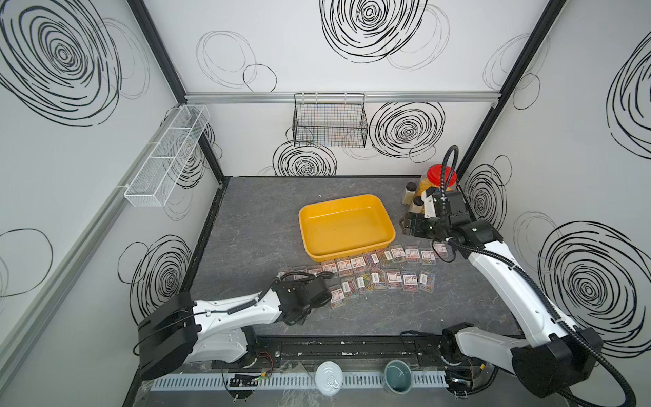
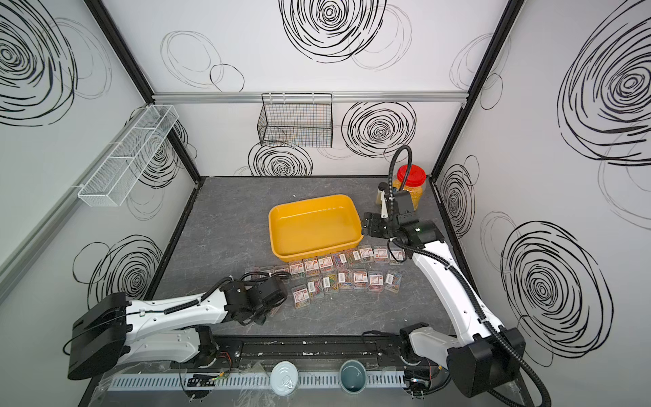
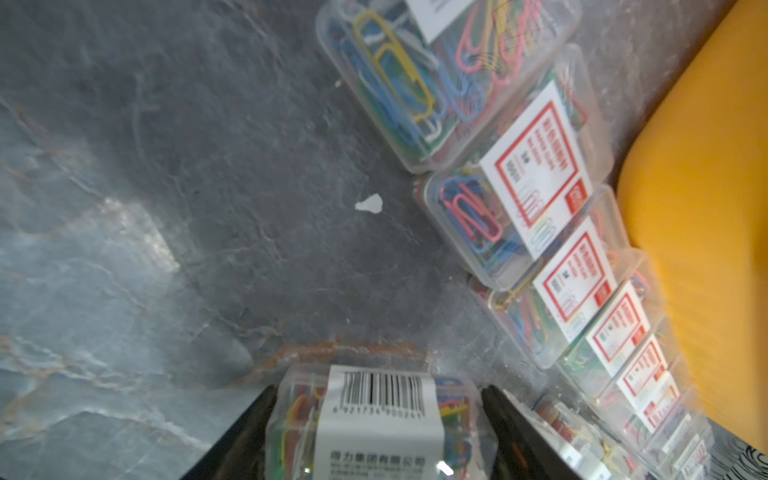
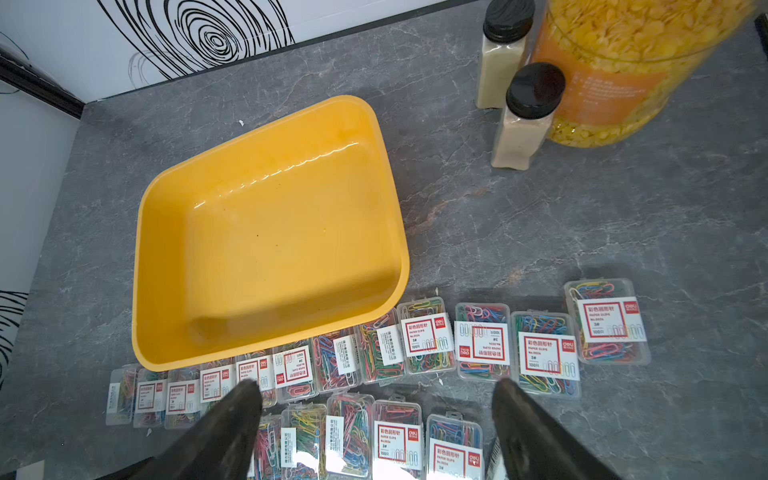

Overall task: Take the paper clips out of the storage box
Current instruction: Place the boxed paper clips at the center of the board.

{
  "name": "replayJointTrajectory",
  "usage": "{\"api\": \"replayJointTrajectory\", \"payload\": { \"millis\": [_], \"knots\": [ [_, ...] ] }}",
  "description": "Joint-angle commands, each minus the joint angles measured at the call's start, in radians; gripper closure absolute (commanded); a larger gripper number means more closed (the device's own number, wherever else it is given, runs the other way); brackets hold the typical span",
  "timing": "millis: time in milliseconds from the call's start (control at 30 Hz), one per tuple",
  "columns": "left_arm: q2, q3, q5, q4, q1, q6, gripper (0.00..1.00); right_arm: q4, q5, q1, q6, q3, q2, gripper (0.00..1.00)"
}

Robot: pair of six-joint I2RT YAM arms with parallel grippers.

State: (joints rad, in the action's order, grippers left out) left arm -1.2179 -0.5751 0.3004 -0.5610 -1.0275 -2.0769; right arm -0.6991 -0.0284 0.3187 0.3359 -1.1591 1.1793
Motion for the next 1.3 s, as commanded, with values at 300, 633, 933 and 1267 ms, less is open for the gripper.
{"api": "replayJointTrajectory", "payload": {
  "millis": [300, 633, 933, 1267],
  "knots": [
    [-0.089, -0.168, -0.014, -0.103, 0.048, -0.211, 0.06, 0.012, 0.010, 0.003, -0.012, 0.011, 0.006, 0.11],
    [-0.132, -0.290, 0.034, -0.197, 0.129, 0.156, 0.02, 0.005, 0.019, 0.005, -0.013, 0.009, 0.004, 0.11],
    [-0.174, -0.385, 0.163, -0.180, 0.177, 0.780, 0.33, -0.009, 0.031, 0.003, -0.017, -0.002, 0.019, 0.11],
    [-0.084, -0.181, 0.101, -0.118, 0.163, 0.794, 0.76, -0.019, 0.063, 0.006, -0.016, -0.016, 0.033, 0.11]
  ]
}}
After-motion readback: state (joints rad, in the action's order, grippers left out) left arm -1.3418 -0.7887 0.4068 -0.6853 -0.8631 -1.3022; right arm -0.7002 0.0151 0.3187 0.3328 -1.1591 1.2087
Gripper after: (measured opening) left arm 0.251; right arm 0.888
